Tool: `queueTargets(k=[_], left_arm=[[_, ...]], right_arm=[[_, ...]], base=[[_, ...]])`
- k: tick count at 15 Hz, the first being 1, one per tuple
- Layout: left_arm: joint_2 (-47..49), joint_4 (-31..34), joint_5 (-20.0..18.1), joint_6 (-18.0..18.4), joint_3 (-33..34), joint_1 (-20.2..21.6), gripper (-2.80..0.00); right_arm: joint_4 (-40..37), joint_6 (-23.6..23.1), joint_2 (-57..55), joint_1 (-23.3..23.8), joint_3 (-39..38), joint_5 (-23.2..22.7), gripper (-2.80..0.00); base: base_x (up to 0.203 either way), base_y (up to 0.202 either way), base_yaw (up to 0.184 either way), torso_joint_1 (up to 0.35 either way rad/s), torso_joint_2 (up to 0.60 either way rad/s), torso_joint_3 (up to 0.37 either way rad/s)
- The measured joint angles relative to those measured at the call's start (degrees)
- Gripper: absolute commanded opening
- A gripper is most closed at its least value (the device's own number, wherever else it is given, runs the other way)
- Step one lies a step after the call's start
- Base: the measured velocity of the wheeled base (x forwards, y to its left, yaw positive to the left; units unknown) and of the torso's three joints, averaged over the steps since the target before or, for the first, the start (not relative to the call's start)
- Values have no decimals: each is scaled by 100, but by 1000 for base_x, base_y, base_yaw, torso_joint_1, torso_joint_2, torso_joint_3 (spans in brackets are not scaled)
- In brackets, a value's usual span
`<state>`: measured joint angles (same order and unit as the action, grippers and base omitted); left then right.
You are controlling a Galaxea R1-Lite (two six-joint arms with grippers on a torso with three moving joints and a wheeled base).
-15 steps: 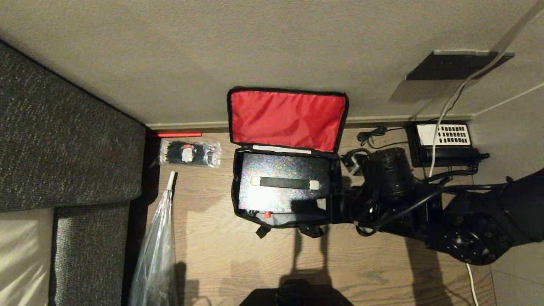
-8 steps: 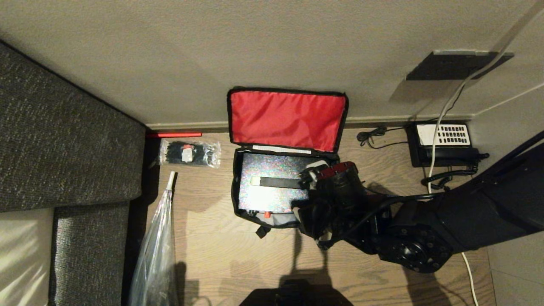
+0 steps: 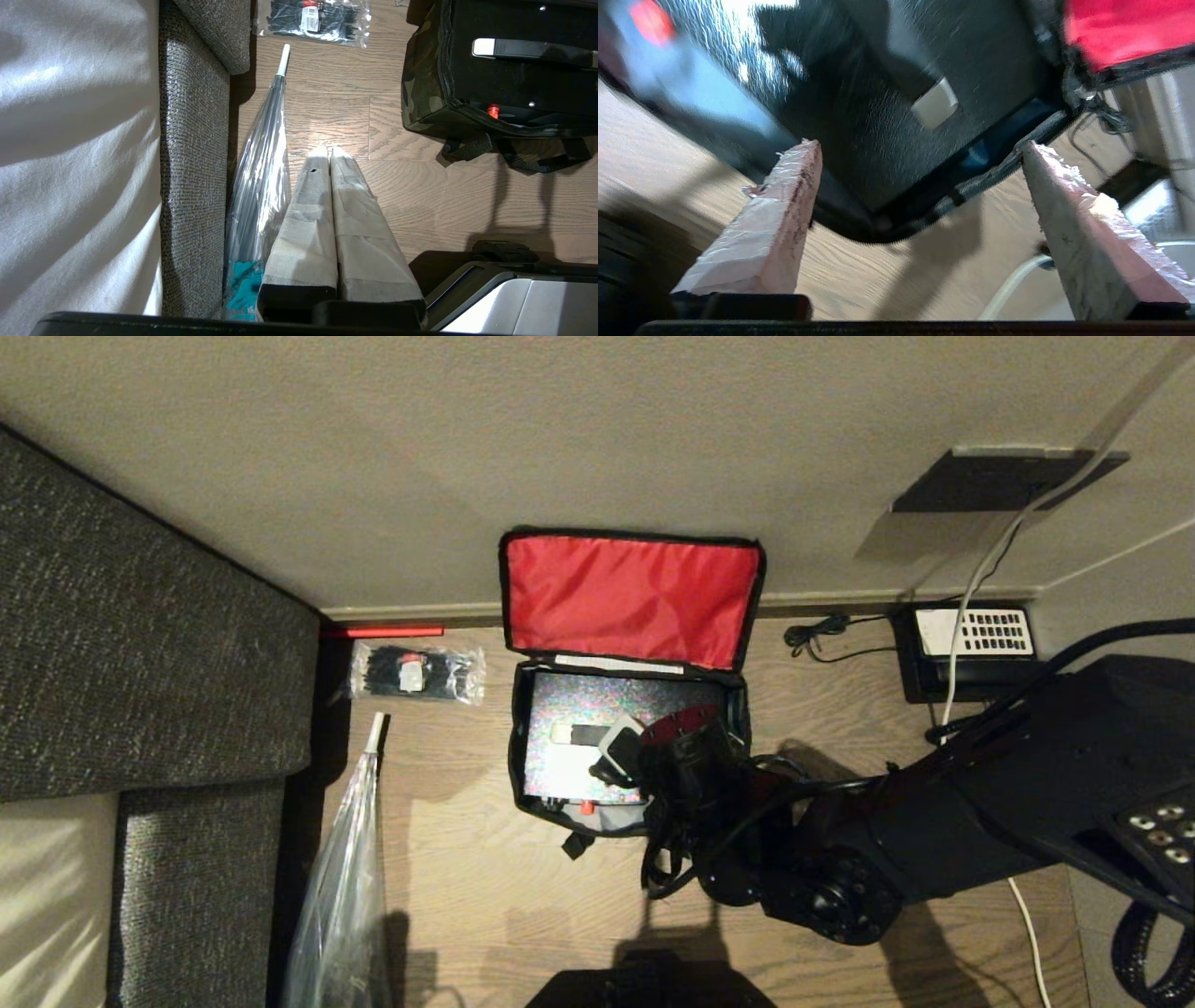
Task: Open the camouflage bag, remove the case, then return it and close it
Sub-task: Grip the handle
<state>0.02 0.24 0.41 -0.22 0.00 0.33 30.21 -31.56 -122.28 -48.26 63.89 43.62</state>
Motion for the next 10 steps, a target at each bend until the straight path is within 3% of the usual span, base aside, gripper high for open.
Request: queueTargets(k=[4, 6, 10], left_arm=[[0, 2, 0, 0, 0, -2, -280], [0, 0, 0, -2, 0, -2, -280], [0, 2, 0, -2, 0, 0, -280]], right_arm=[[173, -206, -417, -88, 229, 667, 0], [262, -258, -563, -148, 417, 720, 0], [946, -1316, -727, -47, 692, 690, 0]], base=[[0, 0, 0, 0, 0, 0], [0, 0, 0, 0, 0, 0], [0, 0, 0, 0, 0, 0]])
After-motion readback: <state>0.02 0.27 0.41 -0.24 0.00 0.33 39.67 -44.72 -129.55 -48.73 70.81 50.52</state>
